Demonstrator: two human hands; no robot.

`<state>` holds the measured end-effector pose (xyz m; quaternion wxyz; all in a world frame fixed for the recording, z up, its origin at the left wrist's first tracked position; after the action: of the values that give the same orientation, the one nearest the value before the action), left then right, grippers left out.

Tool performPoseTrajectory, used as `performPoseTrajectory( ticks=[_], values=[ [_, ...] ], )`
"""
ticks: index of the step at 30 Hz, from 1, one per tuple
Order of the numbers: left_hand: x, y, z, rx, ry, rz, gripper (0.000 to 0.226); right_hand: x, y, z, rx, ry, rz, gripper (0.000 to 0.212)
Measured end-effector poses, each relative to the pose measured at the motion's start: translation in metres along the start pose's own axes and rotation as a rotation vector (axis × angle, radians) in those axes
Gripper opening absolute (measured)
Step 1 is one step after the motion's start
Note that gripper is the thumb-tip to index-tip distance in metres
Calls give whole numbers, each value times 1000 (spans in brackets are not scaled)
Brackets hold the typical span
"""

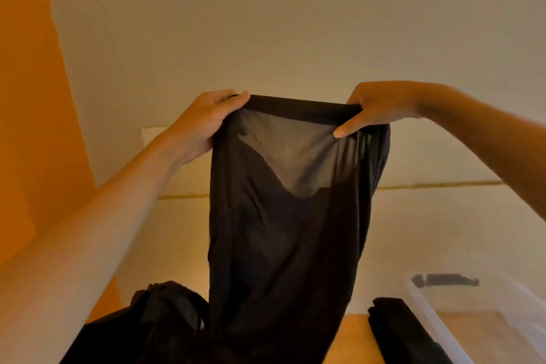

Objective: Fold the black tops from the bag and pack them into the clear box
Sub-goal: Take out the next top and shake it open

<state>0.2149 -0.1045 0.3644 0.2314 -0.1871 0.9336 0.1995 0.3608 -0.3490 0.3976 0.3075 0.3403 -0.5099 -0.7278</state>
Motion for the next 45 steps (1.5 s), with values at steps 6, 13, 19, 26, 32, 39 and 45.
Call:
performPoseTrajectory(
  ticks=[6,13,19,26,32,39,45],
  values=[
    [-2,-2,2,203,-70,76,38,9,-4,-24,-348,111,-1,29],
    [14,15,26,391,-63,103,34,7,-11,-26,-465,180,40,26],
    [22,6,55,14,213,212,30,4,-11,-20,-534,249,34,22],
    [21,-5,46,-628,108,517,14,-3,-5,-29,-153,183,-56,32],
    [16,31,43,-465,68,279,22,1,-16,-57,-155,-14,73,56],
    [10,64,61,156,78,21,31,-9,-28,-74,-390,-7,195,77],
    [16,97,70,-306,0,-24,67,-16,-20,-96,-604,51,-74,74]
  ],
)
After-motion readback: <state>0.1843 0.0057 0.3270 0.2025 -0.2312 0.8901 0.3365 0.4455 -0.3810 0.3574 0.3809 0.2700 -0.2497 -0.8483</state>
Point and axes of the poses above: each hand's wrist, its own x-axis away from the middle knuckle, its own y-axis out of the back of the hand, z = x × y, the point moved 3 cm from there along -x, towards the middle knuckle, and after that the axes turned 3 degrees about -x, right-handed, at the moved point
